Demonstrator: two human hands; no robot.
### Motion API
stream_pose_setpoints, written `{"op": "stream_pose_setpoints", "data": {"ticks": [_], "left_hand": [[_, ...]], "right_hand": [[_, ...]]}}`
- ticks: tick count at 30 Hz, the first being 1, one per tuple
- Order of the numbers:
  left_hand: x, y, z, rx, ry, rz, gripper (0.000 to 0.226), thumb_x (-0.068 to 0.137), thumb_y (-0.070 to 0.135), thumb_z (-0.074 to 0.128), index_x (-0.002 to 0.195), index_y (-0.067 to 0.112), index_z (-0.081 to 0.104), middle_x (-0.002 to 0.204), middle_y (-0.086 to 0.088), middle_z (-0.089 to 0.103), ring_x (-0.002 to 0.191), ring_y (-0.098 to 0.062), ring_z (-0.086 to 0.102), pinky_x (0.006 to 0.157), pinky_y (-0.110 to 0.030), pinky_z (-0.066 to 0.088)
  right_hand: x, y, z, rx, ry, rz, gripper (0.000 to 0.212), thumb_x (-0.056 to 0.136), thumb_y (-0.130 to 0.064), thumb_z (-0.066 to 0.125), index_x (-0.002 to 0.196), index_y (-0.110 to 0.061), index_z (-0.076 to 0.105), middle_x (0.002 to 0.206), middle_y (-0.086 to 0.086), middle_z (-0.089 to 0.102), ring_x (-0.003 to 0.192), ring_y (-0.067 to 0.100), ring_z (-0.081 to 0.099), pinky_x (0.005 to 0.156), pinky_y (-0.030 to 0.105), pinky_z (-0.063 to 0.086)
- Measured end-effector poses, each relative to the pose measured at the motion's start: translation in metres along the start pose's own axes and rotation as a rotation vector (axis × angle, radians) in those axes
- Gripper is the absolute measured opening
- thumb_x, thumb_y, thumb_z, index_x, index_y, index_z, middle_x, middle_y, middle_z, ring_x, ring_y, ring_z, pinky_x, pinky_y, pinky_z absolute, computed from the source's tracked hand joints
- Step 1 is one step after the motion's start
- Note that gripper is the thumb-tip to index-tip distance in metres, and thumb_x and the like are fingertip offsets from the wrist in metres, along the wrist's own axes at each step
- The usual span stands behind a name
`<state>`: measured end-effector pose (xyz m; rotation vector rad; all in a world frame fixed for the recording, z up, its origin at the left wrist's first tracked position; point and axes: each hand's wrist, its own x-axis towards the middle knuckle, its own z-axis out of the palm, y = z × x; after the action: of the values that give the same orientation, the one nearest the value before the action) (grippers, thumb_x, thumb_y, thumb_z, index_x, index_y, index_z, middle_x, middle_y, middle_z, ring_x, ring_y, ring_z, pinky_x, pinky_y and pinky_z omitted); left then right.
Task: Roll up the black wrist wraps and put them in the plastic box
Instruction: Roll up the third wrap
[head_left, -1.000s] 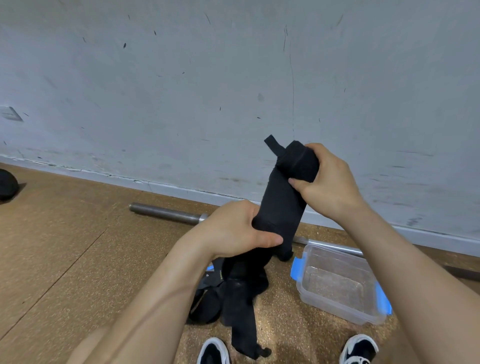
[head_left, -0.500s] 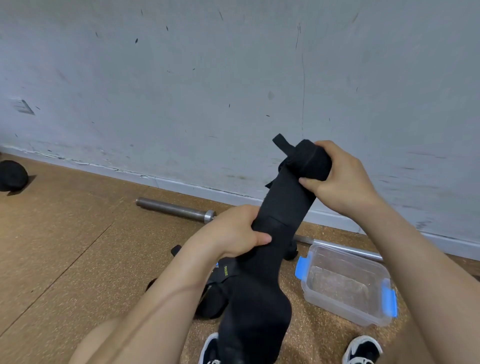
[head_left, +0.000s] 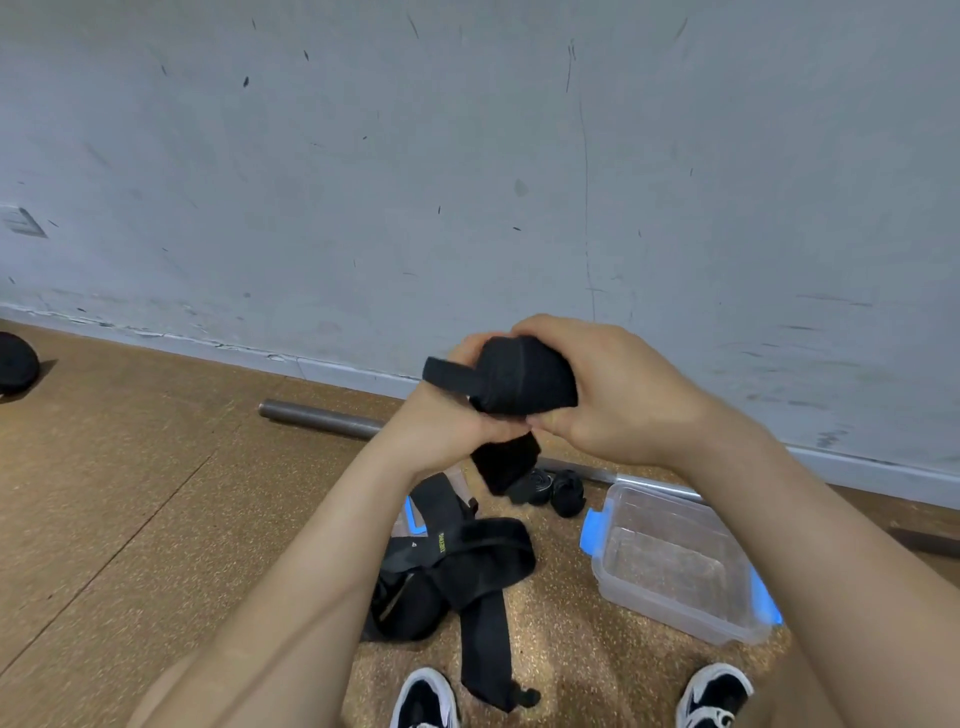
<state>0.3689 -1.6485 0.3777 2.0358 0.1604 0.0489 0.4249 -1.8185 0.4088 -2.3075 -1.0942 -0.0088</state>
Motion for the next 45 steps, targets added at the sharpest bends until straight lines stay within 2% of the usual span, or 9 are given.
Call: {"op": "stream_pose_setpoints", "data": {"ticks": [2,5,8,13,19,26,33,39,45], "left_hand": [[0.0,0.007,0.005,0.034,0.016,0.029,0.027,0.076,0.0,0.08,0.079,0.021,0.062,0.073,0.008,0.064,0.066,0.004,0.061,0.063,-0.017,0.049],[0.004,0.002,0.014,0.034,0.024,-0.033,0.027,0.082,0.006,0.077,0.067,0.019,0.06,0.065,0.007,0.061,0.065,-0.004,0.058,0.064,-0.023,0.047],[0.004,-0.001,0.026,-0.091,0.012,-0.073,0.02,0.084,0.011,0.077,0.075,0.025,0.066,0.069,0.016,0.068,0.072,0.0,0.065,0.067,-0.014,0.051],[0.006,0.003,0.036,-0.162,-0.022,-0.025,0.017,0.092,0.009,0.067,0.105,0.021,0.066,0.1,0.002,0.073,0.096,-0.011,0.069,0.086,-0.024,0.055],[0.0,0.01,0.039,-0.247,0.05,0.005,0.019,0.091,0.006,0.068,0.098,0.024,0.067,0.098,0.002,0.074,0.093,-0.011,0.07,0.083,-0.024,0.056],[-0.008,0.017,0.025,-0.362,0.029,0.058,0.036,0.092,0.006,0.067,0.122,0.024,0.056,0.108,0.005,0.072,0.1,-0.007,0.069,0.087,-0.025,0.057],[-0.015,0.024,0.023,-0.453,0.095,-0.038,0.04,0.076,0.045,0.076,0.108,0.023,0.067,0.1,0.003,0.076,0.094,-0.013,0.073,0.086,-0.035,0.059],[-0.012,0.025,0.022,-0.329,0.169,0.003,0.023,0.08,0.037,0.08,0.092,0.017,0.074,0.086,0.0,0.077,0.085,-0.016,0.074,0.08,-0.039,0.06],[-0.01,0.024,0.018,-0.265,0.136,0.086,0.023,0.08,0.031,0.082,0.095,0.017,0.073,0.088,0.003,0.076,0.089,-0.01,0.072,0.074,-0.026,0.055]], "right_hand": [[-0.001,-0.002,-0.001,-0.008,-0.018,-0.031,0.049,0.076,-0.02,0.077,0.119,-0.031,0.055,0.105,-0.011,0.063,0.097,0.015,0.058,0.083,0.036,0.048],[-0.003,-0.001,-0.005,-0.025,-0.012,-0.045,0.049,0.076,-0.021,0.077,0.117,-0.034,0.053,0.104,-0.014,0.061,0.097,0.014,0.057,0.082,0.035,0.047],[-0.006,0.003,-0.007,-0.077,0.038,-0.027,0.051,0.075,-0.024,0.077,0.12,-0.033,0.054,0.107,-0.011,0.061,0.099,0.016,0.057,0.084,0.038,0.047],[-0.007,0.01,-0.006,-0.063,0.187,0.013,0.051,0.076,-0.018,0.072,0.122,-0.031,0.057,0.104,-0.009,0.06,0.097,0.019,0.057,0.08,0.039,0.049],[-0.006,0.011,0.004,-0.121,0.275,-0.02,0.057,0.074,-0.017,0.069,0.128,-0.029,0.054,0.102,-0.006,0.058,0.097,0.024,0.055,0.076,0.044,0.05],[0.002,0.019,0.011,0.122,0.338,0.018,0.054,0.078,-0.017,0.074,0.128,-0.027,0.054,0.105,-0.001,0.061,0.095,0.015,0.056,0.084,0.038,0.049],[0.005,0.011,0.021,0.071,0.329,0.014,0.054,0.075,-0.023,0.061,0.129,-0.024,0.054,0.102,0.003,0.059,0.096,0.024,0.057,0.08,0.046,0.051],[0.005,0.013,0.022,0.022,0.315,0.009,0.055,0.075,-0.011,0.064,0.128,-0.023,0.054,0.101,0.003,0.059,0.095,0.028,0.057,0.079,0.045,0.05],[0.006,0.015,0.026,-0.005,0.222,-0.011,0.056,0.077,-0.005,0.064,0.13,-0.023,0.053,0.106,0.001,0.058,0.099,0.025,0.056,0.081,0.038,0.048]]}}
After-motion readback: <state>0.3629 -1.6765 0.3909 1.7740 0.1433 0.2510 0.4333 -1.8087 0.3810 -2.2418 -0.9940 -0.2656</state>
